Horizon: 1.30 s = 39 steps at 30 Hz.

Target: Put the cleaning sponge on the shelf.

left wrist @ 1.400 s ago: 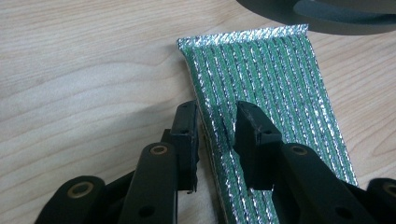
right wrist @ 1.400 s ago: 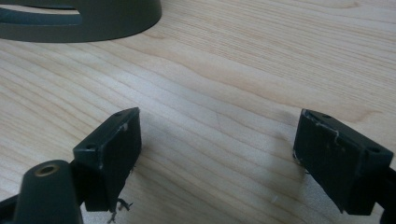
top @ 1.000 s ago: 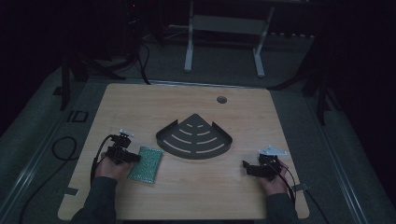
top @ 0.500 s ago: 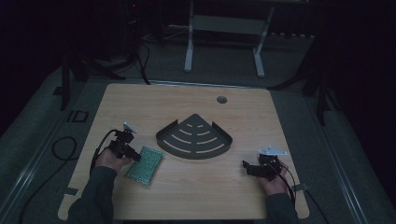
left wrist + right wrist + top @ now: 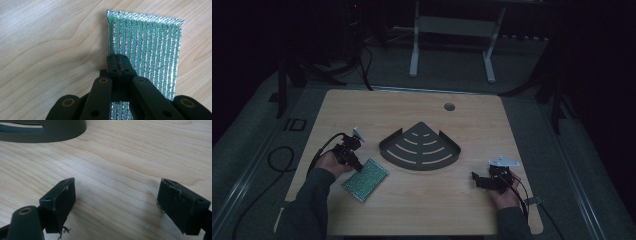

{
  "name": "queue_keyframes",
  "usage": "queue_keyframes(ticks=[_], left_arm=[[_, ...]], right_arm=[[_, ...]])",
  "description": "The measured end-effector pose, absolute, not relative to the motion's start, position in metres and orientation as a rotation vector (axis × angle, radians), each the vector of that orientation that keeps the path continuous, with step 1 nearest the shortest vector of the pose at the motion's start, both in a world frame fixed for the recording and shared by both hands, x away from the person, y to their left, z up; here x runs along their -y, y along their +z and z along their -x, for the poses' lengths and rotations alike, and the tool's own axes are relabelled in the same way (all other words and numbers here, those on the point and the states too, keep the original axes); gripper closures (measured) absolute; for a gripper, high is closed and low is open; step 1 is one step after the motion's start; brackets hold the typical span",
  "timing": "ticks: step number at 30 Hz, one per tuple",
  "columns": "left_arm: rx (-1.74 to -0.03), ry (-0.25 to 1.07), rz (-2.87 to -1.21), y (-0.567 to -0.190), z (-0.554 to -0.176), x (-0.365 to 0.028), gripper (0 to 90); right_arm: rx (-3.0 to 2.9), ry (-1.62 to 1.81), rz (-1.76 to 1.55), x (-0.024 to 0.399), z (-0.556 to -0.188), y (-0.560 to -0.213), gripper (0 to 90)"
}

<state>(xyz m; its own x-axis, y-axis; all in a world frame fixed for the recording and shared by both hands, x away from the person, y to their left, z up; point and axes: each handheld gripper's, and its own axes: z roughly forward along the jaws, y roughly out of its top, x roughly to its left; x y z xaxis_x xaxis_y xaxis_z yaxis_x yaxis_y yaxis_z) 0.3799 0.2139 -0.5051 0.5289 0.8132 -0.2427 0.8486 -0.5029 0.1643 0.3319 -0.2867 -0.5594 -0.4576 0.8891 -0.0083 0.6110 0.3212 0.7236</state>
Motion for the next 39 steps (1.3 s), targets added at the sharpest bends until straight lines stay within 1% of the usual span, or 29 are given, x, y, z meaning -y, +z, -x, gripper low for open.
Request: queue_keyframes(ticks=[16, 25, 39], left_arm=[[-1.320, -0.178, -2.558, -0.480, -0.382, -0.209, 90.0], [-1.328, -0.142, -2.567, -0.468, -0.383, -0.211, 90.0], [-1.300, -0.122, -2.593, -0.450, -0.386, -0.210, 90.0]], right_arm=[[-2.187, 0.930, -1.329, 0.287, -0.332, -0.559, 14.7], [-2.187, 0.930, -1.329, 0.287, -0.332, -0.559, 14.7], [-2.187, 0.930, -1.329, 0.287, -0.332, -0.559, 14.7]])
